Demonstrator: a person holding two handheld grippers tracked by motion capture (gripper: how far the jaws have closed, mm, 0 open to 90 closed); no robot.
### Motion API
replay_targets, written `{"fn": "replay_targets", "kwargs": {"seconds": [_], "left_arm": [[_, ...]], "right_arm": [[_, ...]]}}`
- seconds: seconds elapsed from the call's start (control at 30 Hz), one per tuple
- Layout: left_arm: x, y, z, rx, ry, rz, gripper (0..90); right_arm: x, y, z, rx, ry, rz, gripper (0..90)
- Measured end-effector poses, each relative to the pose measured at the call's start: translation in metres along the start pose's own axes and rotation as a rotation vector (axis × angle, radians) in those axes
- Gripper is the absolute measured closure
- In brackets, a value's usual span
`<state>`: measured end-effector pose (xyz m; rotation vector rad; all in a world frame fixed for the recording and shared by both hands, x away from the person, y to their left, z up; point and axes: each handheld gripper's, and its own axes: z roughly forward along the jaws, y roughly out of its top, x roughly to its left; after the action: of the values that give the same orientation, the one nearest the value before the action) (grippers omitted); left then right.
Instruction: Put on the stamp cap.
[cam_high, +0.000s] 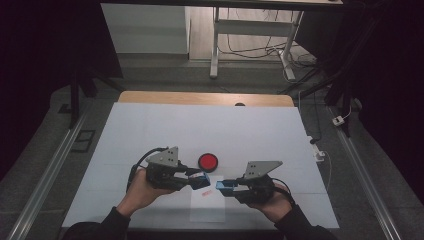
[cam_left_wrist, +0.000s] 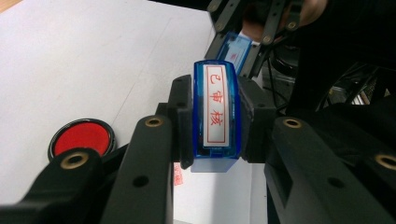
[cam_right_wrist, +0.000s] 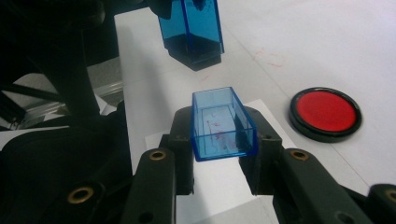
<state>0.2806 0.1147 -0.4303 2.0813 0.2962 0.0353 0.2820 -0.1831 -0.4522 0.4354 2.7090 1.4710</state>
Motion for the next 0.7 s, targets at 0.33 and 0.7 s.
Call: {"fn": "replay_targets", "kwargs": {"seconds": [0.33,0.7], "left_arm": [[-0.002,0.002,0.002,0.009,-0.014,0.026,70.4],[-0.003,0.003,0.003,-0.003,-0.037,0.069,70.4]], "right_arm": [[-0.004,0.004,0.02,0.003,0.093,-0.006,67.9],[-0.005,0.007,0.039,0.003,0.172,-0.045,67.9]]}}
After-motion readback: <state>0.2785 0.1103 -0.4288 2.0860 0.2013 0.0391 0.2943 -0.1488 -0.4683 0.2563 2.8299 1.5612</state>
